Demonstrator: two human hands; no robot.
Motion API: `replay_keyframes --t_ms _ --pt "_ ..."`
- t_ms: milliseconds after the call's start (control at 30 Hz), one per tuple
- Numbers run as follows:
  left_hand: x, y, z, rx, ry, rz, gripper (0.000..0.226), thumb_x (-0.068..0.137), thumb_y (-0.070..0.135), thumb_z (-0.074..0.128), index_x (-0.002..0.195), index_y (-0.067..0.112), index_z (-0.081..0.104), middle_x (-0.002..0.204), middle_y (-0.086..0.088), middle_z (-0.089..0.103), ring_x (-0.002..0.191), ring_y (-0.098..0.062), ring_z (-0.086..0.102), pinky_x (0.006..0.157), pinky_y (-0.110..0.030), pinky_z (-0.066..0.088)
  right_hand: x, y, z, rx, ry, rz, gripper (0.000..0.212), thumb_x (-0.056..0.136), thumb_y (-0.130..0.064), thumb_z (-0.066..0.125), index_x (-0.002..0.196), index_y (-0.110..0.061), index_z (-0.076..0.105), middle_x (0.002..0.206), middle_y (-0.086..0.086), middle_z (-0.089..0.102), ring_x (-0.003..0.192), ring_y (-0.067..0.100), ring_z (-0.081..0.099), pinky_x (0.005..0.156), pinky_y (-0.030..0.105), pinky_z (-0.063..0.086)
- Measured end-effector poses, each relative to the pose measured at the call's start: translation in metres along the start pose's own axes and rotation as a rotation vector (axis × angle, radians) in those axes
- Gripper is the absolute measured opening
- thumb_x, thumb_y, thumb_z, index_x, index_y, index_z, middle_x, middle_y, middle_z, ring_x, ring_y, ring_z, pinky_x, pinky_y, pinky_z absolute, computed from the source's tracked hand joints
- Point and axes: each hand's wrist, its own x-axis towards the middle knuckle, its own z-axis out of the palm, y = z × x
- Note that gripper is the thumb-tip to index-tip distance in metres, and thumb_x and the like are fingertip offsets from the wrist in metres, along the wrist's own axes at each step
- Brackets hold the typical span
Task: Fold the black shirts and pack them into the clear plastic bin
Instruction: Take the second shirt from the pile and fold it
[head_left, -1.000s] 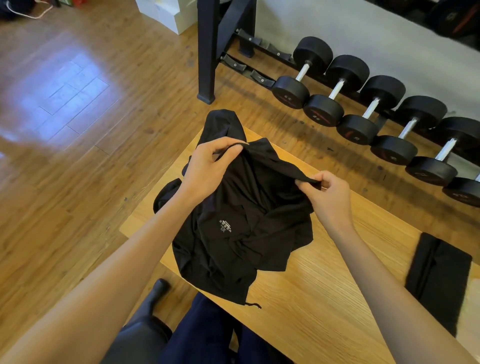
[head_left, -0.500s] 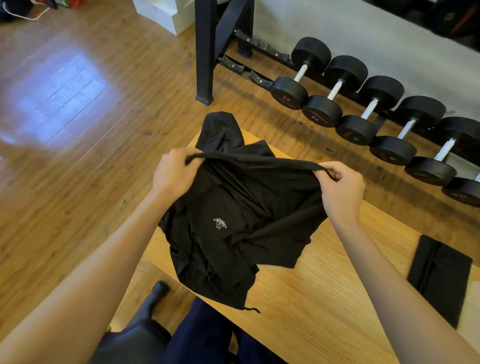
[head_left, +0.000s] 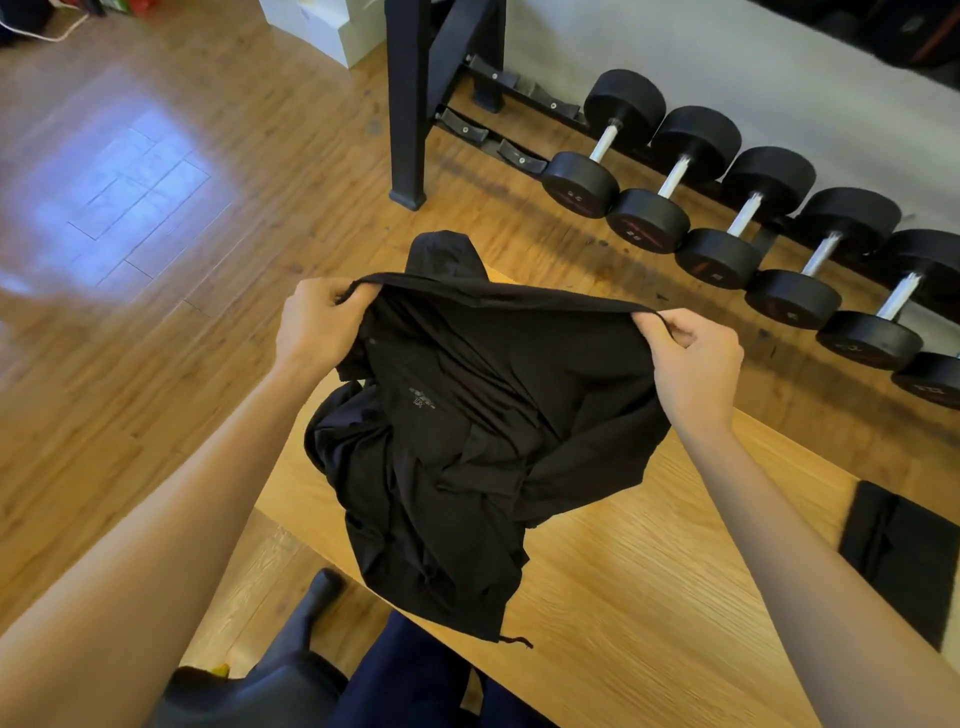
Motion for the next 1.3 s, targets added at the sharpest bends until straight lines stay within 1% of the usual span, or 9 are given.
replay_keyframes --t_ms 200,400,533,600,733,867,1067,1200,1300 --pt "-0.002 -0.019 -0.006 0.190 -0.213 -0.152 0.050 0.103 0.035 0.042 0.062 0.007 0.042 0.058 -0.010 0.041 0.053 -0.024 0.038 0.053 -0.031 0.027 -0.011 -0.001 0.005 0.214 -0.238 0.103 0.013 0.095 -0.022 0.060 0.088 -0.023 0.071 0.079 -0.017 0.069 0.072 -0.010 0.063 0.061 0.005 0.046" --pt "-0.023 -0.027 -0.014 -0.022 -0.397 -0.186 0.025 0.104 0.026 0.042 0.118 0.023 0.062 0.104 0.002 0.068 0.091 -0.013 0.064 0.083 -0.031 0.052 -0.018 -0.008 0.001 0.260 -0.366 0.203 0.015 0.091 -0.030 0.065 0.077 -0.030 0.071 0.070 -0.025 0.065 0.065 -0.017 0.058 0.052 0.000 0.041" --pt "-0.032 -0.025 -0.016 0.361 -0.389 0.141 0.048 0.091 0.017 0.064 0.136 0.032 0.052 0.125 -0.003 0.057 0.116 -0.024 0.055 0.098 -0.036 0.043 -0.021 -0.021 -0.009 0.240 -0.550 0.131 0.012 0.089 -0.034 0.066 0.081 -0.029 0.075 0.071 -0.023 0.070 0.069 -0.011 0.062 0.054 0.002 0.043" --pt "-0.048 0.001 -0.003 0.275 -0.332 0.365 0.055 0.087 0.022 0.070 0.137 0.030 0.051 0.135 0.002 0.052 0.129 -0.016 0.045 0.103 -0.028 0.036 -0.023 -0.028 -0.012 0.244 -0.634 0.084 0.011 0.090 -0.033 0.065 0.086 -0.030 0.075 0.075 -0.023 0.071 0.073 -0.010 0.064 0.056 0.003 0.043" --pt "-0.088 0.058 0.050 0.058 -0.546 0.550 0.063 0.084 0.036 0.073 0.140 0.029 0.047 0.135 0.015 0.053 0.130 0.002 0.041 0.113 -0.019 0.025 -0.035 -0.042 -0.016 0.290 -0.740 0.015 0.017 0.092 -0.032 0.062 0.093 -0.022 0.076 0.080 -0.016 0.074 0.077 -0.003 0.068 0.063 0.007 0.047" --pt "-0.089 0.061 0.069 0.054 -0.353 0.554 0.015 0.091 0.026 0.063 0.104 0.026 0.070 0.090 0.015 0.068 0.083 0.002 0.062 0.086 -0.036 0.053 -0.046 -0.030 -0.020 0.220 -0.715 -0.039 0.018 0.081 -0.029 0.076 0.094 -0.017 0.071 0.073 -0.001 0.071 0.069 0.009 0.066 0.065 0.014 0.050" --pt "-0.079 0.055 0.036 -0.200 -0.033 0.411 0.018 0.095 0.011 0.054 0.095 0.020 0.069 0.092 0.015 0.069 0.090 0.001 0.064 0.081 -0.026 0.051 -0.055 0.020 -0.007 -0.484 -0.330 -0.101 0.010 0.089 -0.028 0.065 0.098 -0.029 0.069 0.072 -0.012 0.060 0.072 0.012 0.056 0.059 0.032 0.047" --pt "-0.062 0.038 0.004 -0.285 0.152 0.251 0.020 0.099 0.014 0.049 0.099 0.024 0.067 0.094 0.013 0.068 0.092 -0.001 0.064 0.082 -0.026 0.053 -0.054 0.043 -0.013 -0.313 -0.232 -0.069 0.010 0.090 -0.028 0.065 0.092 -0.026 0.074 0.082 -0.007 0.067 0.087 0.019 0.059 0.068 0.033 0.049" --pt "-0.054 0.021 -0.014 -0.212 0.181 0.154 0.018 0.101 0.022 0.045 0.098 0.024 0.063 0.089 0.013 0.065 0.089 -0.008 0.063 0.073 -0.023 0.050 -0.048 0.040 -0.026 -0.041 -0.242 -0.037 0.010 0.089 -0.026 0.068 0.089 -0.020 0.076 0.089 -0.009 0.067 0.087 0.007 0.058 0.073 0.011 0.040"
